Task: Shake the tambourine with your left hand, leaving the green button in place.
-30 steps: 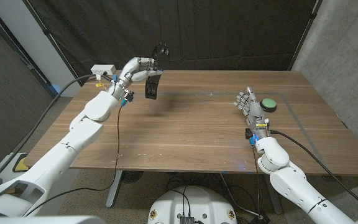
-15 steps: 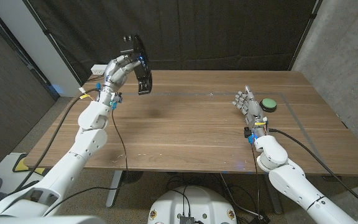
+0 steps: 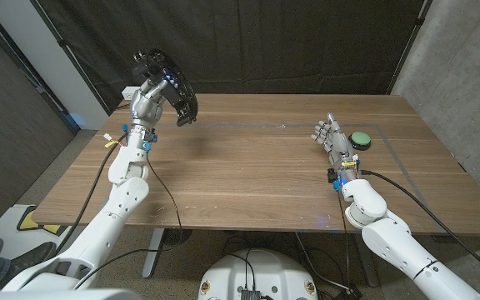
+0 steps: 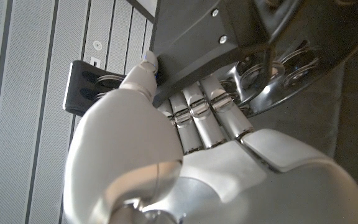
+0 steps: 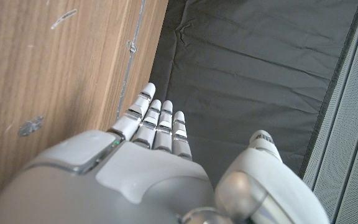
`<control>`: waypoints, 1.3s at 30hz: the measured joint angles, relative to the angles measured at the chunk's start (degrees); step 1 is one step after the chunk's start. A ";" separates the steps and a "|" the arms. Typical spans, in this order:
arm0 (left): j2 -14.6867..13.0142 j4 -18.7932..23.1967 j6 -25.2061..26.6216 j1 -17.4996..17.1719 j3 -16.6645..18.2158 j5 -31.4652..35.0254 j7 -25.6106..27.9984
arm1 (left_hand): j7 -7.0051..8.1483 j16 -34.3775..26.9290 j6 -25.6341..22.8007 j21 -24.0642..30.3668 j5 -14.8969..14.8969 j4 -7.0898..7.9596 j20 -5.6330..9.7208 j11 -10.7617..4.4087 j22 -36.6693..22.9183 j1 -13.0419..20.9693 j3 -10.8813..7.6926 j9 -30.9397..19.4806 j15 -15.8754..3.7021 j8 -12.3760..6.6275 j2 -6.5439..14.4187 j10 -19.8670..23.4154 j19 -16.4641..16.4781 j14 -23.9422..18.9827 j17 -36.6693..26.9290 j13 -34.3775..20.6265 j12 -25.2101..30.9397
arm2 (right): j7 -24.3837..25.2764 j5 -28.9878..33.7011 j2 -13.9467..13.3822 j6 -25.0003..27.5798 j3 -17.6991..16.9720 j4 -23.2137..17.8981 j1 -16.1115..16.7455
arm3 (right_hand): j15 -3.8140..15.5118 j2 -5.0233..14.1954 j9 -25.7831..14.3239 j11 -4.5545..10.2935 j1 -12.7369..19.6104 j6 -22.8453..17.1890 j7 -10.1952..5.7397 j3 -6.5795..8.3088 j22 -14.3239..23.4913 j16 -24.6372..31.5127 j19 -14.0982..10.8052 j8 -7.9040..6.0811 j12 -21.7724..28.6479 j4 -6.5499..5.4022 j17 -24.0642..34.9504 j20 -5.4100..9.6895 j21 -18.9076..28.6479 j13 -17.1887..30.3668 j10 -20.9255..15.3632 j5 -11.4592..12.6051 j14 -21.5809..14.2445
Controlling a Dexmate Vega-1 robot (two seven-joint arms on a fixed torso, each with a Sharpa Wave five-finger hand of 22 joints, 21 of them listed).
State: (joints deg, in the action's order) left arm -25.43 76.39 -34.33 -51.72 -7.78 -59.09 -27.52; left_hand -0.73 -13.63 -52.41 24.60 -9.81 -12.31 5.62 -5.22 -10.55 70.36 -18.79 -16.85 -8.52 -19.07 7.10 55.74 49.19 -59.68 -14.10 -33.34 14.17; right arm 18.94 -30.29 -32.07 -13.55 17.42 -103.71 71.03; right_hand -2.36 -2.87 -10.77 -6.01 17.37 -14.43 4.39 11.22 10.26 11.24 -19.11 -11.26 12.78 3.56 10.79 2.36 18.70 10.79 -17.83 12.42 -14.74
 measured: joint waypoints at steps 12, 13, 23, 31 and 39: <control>-9.47 12.82 6.87 -3.32 -0.05 17.05 17.39 | 0.00 -0.15 0.00 0.00 0.03 0.62 0.00 0.10 0.00 0.01 -0.95 -0.06 0.00 0.00 0.00 0.16 0.00 0.00 0.02 0.02 -0.05 | 0.00 -0.23 -0.21 -0.66 -0.64 -0.26 1.09 | 0.00 0.00 0.00 0.00 0.00 0.00 0.00 0.00 0.00 0.00 0.00 0.00 0.00 0.00 0.00 0.00 -0.11 0.00 0.00 0.00 0.00; -10.76 15.11 8.42 -3.74 -0.05 19.42 19.74 | 0.00 -0.15 0.00 0.00 0.03 0.62 0.00 0.10 0.00 0.00 -0.95 -0.06 0.00 -0.01 0.00 0.16 0.00 0.00 0.04 0.02 -0.06 | 0.00 -0.25 -0.22 -0.85 -0.71 -0.28 1.21 | 0.00 0.00 0.00 0.00 0.00 0.00 0.00 0.00 0.00 0.00 0.00 0.00 0.00 0.00 0.00 0.00 -0.11 0.00 0.00 0.00 0.00; -18.39 28.89 22.64 -3.95 -2.01 38.58 34.96 | 0.00 -0.15 0.00 0.44 0.10 0.38 -0.31 0.11 0.00 0.00 -1.19 -0.05 0.00 -0.01 0.01 0.31 -0.31 0.00 0.10 0.05 -0.46 | -0.46 -0.60 -0.37 -1.79 -1.06 -0.34 2.00 | 0.00 0.00 0.00 0.00 0.00 0.00 0.00 0.00 0.00 0.00 0.01 0.00 0.00 0.00 0.00 0.00 -0.11 0.00 0.00 0.00 0.00; -21.94 36.82 36.61 -1.36 -8.14 55.11 39.72 | -0.01 -0.12 0.00 0.44 0.14 0.38 -0.31 0.11 0.00 0.00 -1.19 -0.04 0.00 0.00 0.01 0.33 -0.31 0.00 0.16 0.03 -0.50 | -0.90 -0.92 -0.34 -2.45 -1.09 -0.34 2.68 | 0.00 0.00 0.00 0.00 0.00 0.00 0.00 0.00 0.00 0.00 0.01 0.00 0.00 0.00 0.00 0.00 -0.60 0.00 0.01 0.00 0.00; -23.44 39.96 43.43 2.11 -15.33 71.48 39.85 | -0.01 -0.04 0.00 0.44 0.32 0.39 -0.31 0.11 0.01 0.00 -1.18 0.16 0.00 0.03 0.00 0.33 -0.30 0.00 0.15 0.00 -0.50 | -1.12 -1.07 -0.13 -3.20 -1.09 -0.28 3.50 | 0.00 0.00 0.00 -0.01 0.00 0.00 0.00 -0.18 0.00 0.00 0.01 0.00 0.00 0.18 0.00 0.00 -0.60 0.00 0.00 0.00 0.00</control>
State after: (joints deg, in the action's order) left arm -48.86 116.35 9.10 -49.61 -23.11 12.39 12.33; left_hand -0.74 -13.68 -52.41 25.04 -9.50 -11.92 5.31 -5.11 -10.55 70.37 -19.97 -16.69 -8.52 -19.04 7.11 56.07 48.89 -59.68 -13.95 -33.34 13.67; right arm 17.83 -31.36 -32.20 -16.76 16.33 -103.99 74.53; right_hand -2.36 -2.87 -10.77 -6.01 17.37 -14.43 4.39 11.04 10.26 11.24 -19.10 -11.26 12.78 3.74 10.79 2.36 18.09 10.79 -17.83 12.42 -14.74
